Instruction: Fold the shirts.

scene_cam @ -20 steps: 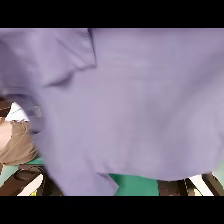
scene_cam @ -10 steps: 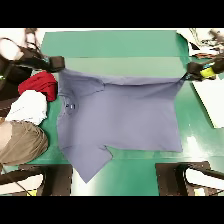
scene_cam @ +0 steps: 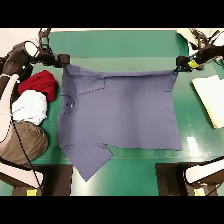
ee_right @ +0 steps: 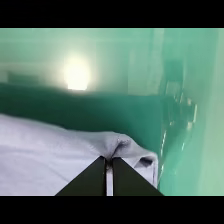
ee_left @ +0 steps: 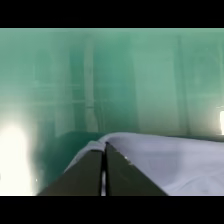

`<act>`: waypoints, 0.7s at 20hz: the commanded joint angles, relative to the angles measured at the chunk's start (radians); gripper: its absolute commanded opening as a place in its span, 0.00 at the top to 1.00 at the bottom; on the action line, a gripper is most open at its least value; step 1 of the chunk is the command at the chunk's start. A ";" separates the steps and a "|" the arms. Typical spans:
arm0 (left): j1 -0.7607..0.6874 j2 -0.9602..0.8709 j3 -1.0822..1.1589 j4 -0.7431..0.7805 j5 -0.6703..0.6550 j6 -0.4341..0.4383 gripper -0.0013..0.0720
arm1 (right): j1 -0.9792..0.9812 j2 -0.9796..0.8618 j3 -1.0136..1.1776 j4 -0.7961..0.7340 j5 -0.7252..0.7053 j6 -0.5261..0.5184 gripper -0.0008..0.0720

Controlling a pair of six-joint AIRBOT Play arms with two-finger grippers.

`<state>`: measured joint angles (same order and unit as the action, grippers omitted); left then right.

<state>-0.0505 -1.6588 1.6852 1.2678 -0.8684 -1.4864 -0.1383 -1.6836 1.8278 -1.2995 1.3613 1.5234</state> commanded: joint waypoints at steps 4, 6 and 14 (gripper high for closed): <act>0.077 -0.019 0.019 -0.058 -0.303 0.190 0.96 | -0.002 0.028 -0.107 -0.041 -0.030 -0.029 0.96; 0.088 -0.019 -0.005 -0.057 -0.373 0.189 0.96 | -0.002 0.074 -0.209 -0.060 -0.051 -0.031 0.96; 0.063 -0.016 -0.184 -0.037 -0.436 0.158 0.96 | -0.002 0.236 -0.546 -0.063 -0.129 -0.033 0.96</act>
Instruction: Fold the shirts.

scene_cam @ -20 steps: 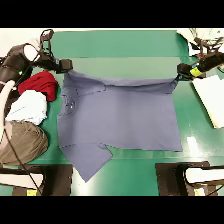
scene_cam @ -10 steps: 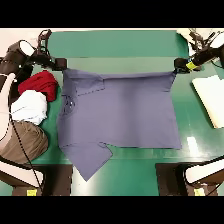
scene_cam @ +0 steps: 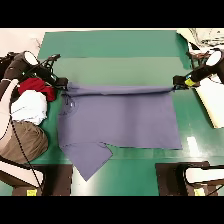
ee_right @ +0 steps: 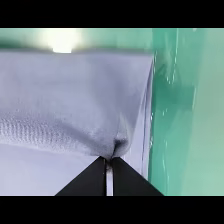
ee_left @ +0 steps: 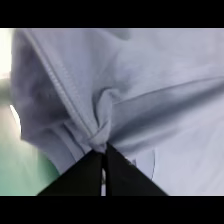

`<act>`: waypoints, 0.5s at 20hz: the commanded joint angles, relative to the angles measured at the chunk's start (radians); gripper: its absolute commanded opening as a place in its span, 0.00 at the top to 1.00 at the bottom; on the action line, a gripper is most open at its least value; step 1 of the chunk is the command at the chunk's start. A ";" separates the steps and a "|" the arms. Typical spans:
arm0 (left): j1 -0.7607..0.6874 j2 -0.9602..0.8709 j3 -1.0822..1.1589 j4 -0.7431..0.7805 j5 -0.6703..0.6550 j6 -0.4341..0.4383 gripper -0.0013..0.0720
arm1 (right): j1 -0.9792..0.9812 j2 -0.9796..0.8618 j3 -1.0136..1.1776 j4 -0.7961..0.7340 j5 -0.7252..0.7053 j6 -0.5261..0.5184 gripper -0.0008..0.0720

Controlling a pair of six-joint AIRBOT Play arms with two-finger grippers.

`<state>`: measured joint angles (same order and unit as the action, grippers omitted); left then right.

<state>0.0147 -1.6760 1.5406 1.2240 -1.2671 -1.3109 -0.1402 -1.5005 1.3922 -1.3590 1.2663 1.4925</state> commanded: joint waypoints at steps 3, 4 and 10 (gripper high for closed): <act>-0.003 0.001 -0.043 0.010 -0.061 -0.036 0.96 | 0.000 0.070 -0.190 0.000 -0.043 -0.002 0.95; -0.003 0.001 -0.043 0.014 -0.072 -0.056 0.95 | 0.000 0.070 -0.205 0.006 -0.044 -0.002 0.95; 0.000 0.096 -0.063 0.082 -0.150 -0.073 0.40 | -0.027 0.142 -0.166 -0.004 0.022 -0.010 0.41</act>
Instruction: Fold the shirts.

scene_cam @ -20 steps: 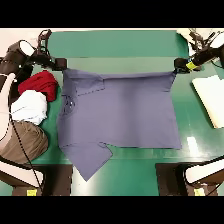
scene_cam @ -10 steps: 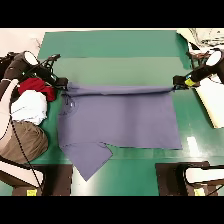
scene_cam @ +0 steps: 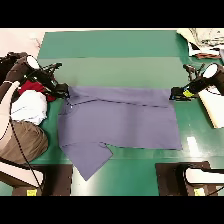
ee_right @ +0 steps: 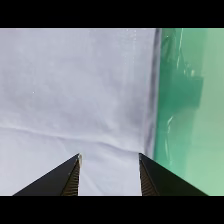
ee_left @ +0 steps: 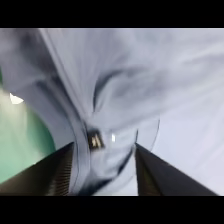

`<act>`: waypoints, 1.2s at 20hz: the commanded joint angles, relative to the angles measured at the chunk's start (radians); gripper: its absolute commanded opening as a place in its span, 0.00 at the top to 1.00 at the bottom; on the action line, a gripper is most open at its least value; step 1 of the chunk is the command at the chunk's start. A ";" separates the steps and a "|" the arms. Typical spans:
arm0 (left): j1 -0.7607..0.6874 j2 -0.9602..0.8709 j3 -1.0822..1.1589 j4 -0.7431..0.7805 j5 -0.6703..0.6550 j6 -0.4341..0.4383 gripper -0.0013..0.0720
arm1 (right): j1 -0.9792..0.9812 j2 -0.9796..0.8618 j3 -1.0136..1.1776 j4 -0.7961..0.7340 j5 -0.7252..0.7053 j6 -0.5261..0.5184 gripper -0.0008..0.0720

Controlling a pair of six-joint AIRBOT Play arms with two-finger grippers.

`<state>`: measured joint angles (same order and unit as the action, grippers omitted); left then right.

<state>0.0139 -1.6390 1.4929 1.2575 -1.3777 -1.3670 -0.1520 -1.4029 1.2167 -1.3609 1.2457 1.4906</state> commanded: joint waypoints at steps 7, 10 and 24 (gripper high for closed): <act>0.000 0.699 -0.708 0.143 -0.003 -0.272 0.32 | -0.026 0.270 -0.094 0.007 0.012 -0.016 0.41; 0.000 0.886 -0.947 0.105 -0.001 -0.363 0.13 | 0.005 0.277 -0.095 0.008 0.009 -0.016 0.41; 0.000 0.932 -1.168 -0.254 0.172 -0.295 0.32 | 0.059 0.277 -0.095 0.007 0.052 -0.016 0.41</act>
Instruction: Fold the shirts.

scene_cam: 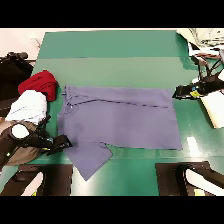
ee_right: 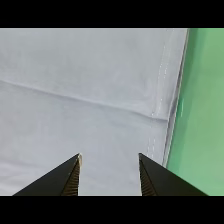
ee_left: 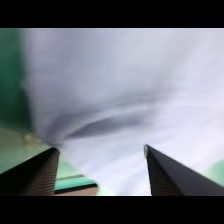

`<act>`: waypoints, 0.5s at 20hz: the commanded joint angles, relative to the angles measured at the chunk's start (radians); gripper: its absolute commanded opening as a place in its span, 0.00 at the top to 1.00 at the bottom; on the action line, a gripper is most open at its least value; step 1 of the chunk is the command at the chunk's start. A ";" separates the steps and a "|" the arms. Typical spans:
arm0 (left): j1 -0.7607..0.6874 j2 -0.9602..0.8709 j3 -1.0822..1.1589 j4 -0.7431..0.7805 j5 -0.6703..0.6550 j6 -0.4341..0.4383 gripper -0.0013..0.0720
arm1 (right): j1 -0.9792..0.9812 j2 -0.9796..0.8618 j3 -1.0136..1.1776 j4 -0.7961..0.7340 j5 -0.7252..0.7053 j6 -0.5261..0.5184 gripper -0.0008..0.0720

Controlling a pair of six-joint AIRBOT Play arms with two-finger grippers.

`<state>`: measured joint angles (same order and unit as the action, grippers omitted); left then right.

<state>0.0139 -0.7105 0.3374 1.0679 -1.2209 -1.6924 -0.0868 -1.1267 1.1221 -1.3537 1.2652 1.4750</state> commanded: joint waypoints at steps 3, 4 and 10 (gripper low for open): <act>0.000 0.003 -0.012 -0.067 0.010 0.053 0.89 | -0.066 0.001 0.000 -0.001 0.096 -0.004 0.42; 0.000 0.003 -0.012 -0.075 0.011 0.079 0.96 | -0.093 0.000 -0.002 -0.002 0.124 -0.018 0.42; 0.000 0.003 0.083 -0.073 -0.037 0.169 0.96 | -0.341 0.094 -0.367 -0.116 0.233 -0.027 0.34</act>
<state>0.0143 -0.7078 0.3813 0.9997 -1.2415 -1.5703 -0.3176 -1.0740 0.9249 -1.4147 1.4464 1.4536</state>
